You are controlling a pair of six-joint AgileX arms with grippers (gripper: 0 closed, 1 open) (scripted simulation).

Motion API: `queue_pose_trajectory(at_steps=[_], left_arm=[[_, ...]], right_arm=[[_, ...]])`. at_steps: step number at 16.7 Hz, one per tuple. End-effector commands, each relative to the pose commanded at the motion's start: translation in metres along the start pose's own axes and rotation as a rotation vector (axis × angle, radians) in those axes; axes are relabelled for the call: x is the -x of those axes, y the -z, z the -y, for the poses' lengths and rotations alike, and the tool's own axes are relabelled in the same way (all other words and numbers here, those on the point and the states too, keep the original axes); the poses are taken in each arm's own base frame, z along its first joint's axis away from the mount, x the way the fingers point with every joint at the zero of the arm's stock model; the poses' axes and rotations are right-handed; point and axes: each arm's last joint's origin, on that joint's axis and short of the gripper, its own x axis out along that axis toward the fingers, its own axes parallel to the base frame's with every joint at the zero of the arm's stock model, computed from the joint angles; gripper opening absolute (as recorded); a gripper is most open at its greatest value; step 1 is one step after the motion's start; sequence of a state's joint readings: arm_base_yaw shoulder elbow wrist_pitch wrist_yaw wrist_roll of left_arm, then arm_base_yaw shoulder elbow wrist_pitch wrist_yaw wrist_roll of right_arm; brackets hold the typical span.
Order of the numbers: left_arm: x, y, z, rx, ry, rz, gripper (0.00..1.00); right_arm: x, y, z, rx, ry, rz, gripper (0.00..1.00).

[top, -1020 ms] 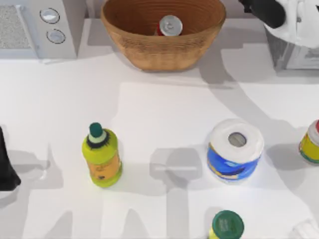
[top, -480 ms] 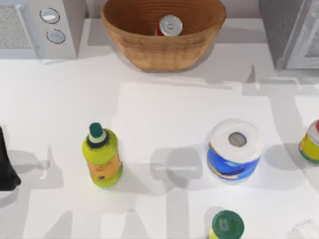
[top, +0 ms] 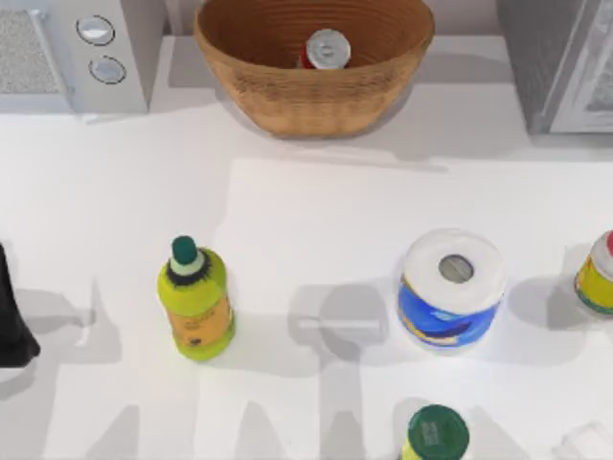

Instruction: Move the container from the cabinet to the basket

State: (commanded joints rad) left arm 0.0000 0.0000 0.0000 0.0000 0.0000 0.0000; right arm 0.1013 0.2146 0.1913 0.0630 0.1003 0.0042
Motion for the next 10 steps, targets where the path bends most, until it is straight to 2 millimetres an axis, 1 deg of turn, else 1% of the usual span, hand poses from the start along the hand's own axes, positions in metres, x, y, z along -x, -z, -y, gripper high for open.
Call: queue_pose_trajectory(at_steps=[2, 4, 6, 10], left_arm=[[0.0, 0.0, 0.0, 0.0, 0.0, 0.0, 1.0], [0.0, 0.0, 0.0, 0.0, 0.0, 0.0, 1.0], [0.0, 0.0, 0.0, 0.0, 0.0, 0.0, 1.0], [0.0, 0.0, 0.0, 0.0, 0.0, 0.0, 1.0]], right_arm=[[0.006, 0.028, 0.004, 0.003, -0.002, -0.02, 1.0], [0.008, 0.046, 0.007, 0.004, -0.001, -0.034, 1.0], [0.009, 0.054, 0.009, 0.004, 0.001, -0.04, 1.0], [0.009, 0.054, 0.009, 0.004, 0.001, -0.04, 1.0]])
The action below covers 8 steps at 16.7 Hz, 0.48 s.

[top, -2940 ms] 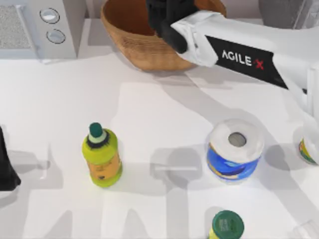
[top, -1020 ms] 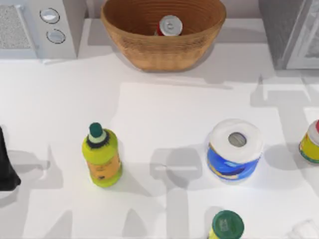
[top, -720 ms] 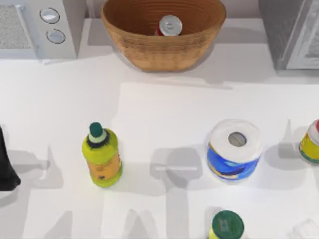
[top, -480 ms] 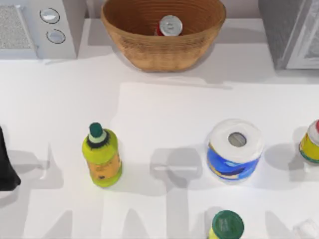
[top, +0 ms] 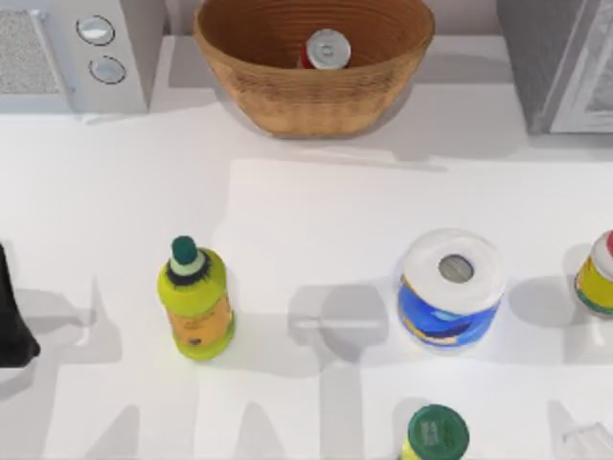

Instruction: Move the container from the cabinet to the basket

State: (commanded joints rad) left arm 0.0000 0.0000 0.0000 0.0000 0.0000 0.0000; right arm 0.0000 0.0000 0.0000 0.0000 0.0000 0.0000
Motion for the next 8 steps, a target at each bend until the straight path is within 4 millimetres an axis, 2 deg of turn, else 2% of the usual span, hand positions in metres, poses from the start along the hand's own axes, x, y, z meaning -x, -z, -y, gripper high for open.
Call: queue_pose_trajectory(at_steps=[4, 8], left_arm=[[0.0, 0.0, 0.0, 0.0, 0.0, 0.0, 1.0], [0.0, 0.0, 0.0, 0.0, 0.0, 0.0, 1.0]], right_arm=[[-0.001, -0.003, 0.001, 0.0, -0.001, 0.002, 1.0], [-0.01, -0.017, 0.011, 0.002, 0.0, 0.016, 1.0]])
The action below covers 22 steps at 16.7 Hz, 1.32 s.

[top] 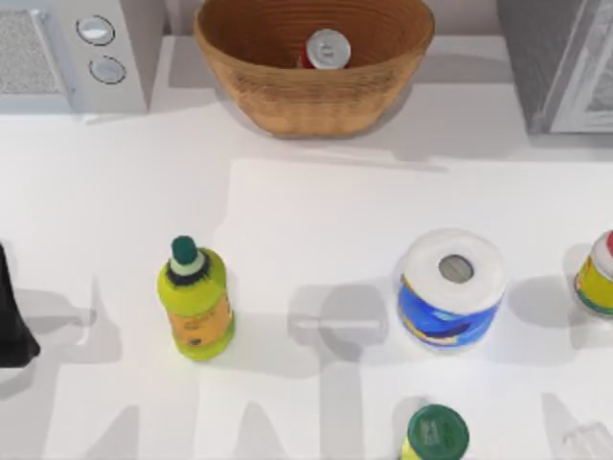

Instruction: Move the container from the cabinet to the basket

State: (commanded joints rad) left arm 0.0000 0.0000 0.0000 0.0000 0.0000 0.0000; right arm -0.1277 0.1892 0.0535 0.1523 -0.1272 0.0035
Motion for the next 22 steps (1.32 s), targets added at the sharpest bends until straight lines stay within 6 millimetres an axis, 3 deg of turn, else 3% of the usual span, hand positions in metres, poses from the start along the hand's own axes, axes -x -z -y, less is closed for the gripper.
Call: queue_pose_trajectory(at_steps=[6, 12, 18, 22], left_arm=[[0.0, 0.0, 0.0, 0.0, 0.0, 0.0, 1.0], [0.0, 0.0, 0.0, 0.0, 0.0, 0.0, 1.0], [0.0, 0.0, 0.0, 0.0, 0.0, 0.0, 1.0], [0.0, 0.0, 0.0, 0.0, 0.0, 0.0, 1.0]], right_arm=[[-0.022, -0.014, 0.024, -0.003, -0.009, -0.013, 1.0], [-0.04, -0.021, 0.061, 0.0, 0.012, -0.009, 1.0], [-0.052, -0.016, 0.105, 0.002, -0.004, -0.01, 1.0], [-0.052, -0.003, 0.14, -0.009, -0.003, -0.021, 1.0]])
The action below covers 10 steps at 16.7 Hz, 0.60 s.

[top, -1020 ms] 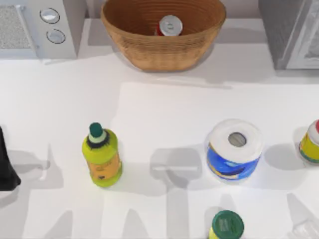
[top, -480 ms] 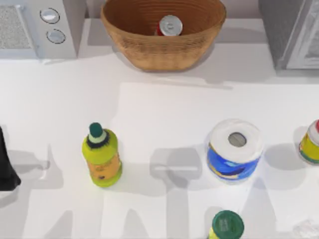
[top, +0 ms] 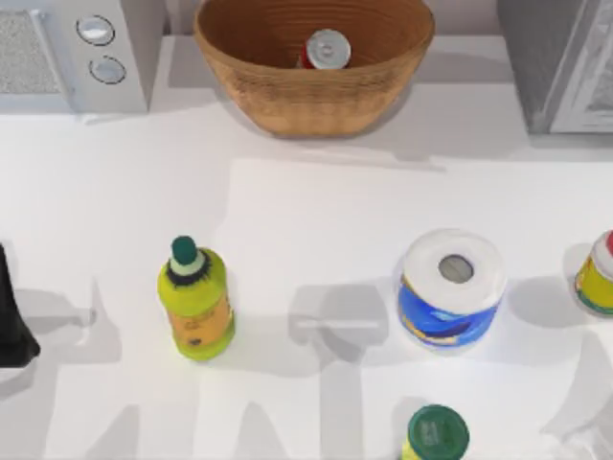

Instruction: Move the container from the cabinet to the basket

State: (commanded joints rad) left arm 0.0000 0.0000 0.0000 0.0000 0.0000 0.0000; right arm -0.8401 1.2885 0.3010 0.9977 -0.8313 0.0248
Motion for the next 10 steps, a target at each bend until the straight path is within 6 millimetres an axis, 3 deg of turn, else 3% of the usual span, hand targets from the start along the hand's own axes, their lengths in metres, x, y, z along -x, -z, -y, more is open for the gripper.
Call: queue_pose_trajectory(at_steps=[5, 10], left_arm=[[0.0, 0.0, 0.0, 0.0, 0.0, 0.0, 1.0], [0.0, 0.0, 0.0, 0.0, 0.0, 0.0, 1.0]], right_arm=[[0.01, 0.016, 0.042, 0.009, 0.002, 0.005, 1.0], [0.014, 0.021, 0.049, 0.007, 0.001, 0.004, 1.0]])
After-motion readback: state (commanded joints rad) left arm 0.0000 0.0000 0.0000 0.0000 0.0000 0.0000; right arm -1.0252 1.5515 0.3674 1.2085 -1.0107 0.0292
